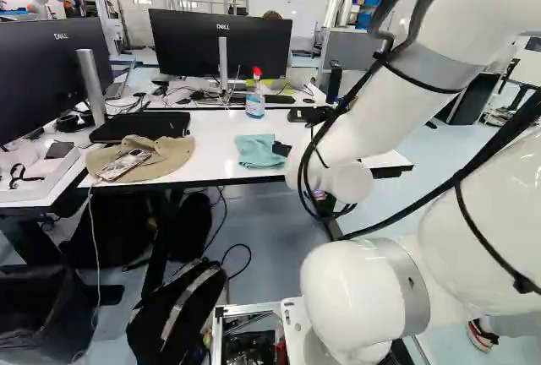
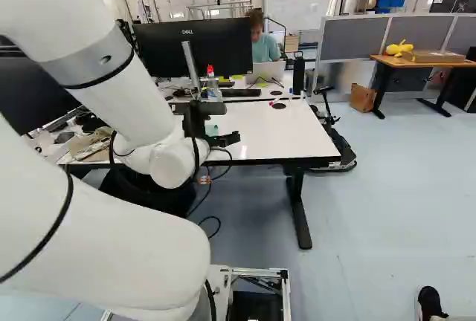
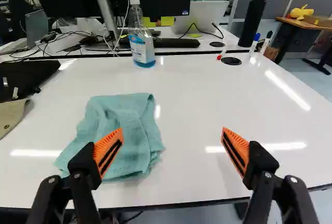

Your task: Clean the table with the green towel

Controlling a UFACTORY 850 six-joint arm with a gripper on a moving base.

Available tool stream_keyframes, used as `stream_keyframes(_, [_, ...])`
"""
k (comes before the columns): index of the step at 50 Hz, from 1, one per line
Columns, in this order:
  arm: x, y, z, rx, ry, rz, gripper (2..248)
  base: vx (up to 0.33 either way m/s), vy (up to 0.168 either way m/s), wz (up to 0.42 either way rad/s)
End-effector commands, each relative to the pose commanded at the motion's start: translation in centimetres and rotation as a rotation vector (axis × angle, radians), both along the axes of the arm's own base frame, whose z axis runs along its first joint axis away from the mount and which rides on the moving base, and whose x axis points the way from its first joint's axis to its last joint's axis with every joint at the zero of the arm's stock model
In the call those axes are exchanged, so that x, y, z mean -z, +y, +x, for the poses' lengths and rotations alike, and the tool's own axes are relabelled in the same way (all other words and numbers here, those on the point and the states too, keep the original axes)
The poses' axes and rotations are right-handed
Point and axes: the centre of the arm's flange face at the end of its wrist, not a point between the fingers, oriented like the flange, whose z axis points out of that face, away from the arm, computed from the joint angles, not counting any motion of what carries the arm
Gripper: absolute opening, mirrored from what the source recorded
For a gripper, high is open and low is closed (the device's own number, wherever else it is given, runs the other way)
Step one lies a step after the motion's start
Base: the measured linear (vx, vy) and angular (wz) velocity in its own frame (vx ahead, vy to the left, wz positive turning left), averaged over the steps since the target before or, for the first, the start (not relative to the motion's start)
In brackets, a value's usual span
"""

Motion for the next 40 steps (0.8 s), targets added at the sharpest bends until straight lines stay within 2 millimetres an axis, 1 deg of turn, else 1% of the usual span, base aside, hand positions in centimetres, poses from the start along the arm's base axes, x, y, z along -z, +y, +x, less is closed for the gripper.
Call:
stream_keyframes(19, [0.42,0.12,-0.73,-0.009,-0.022,-0.003,247,0.000,0.000,0.000])
stream_keyframes(40, [0.47,0.14,-0.83,-0.010,-0.025,-0.003,247,0.000,0.000,0.000])
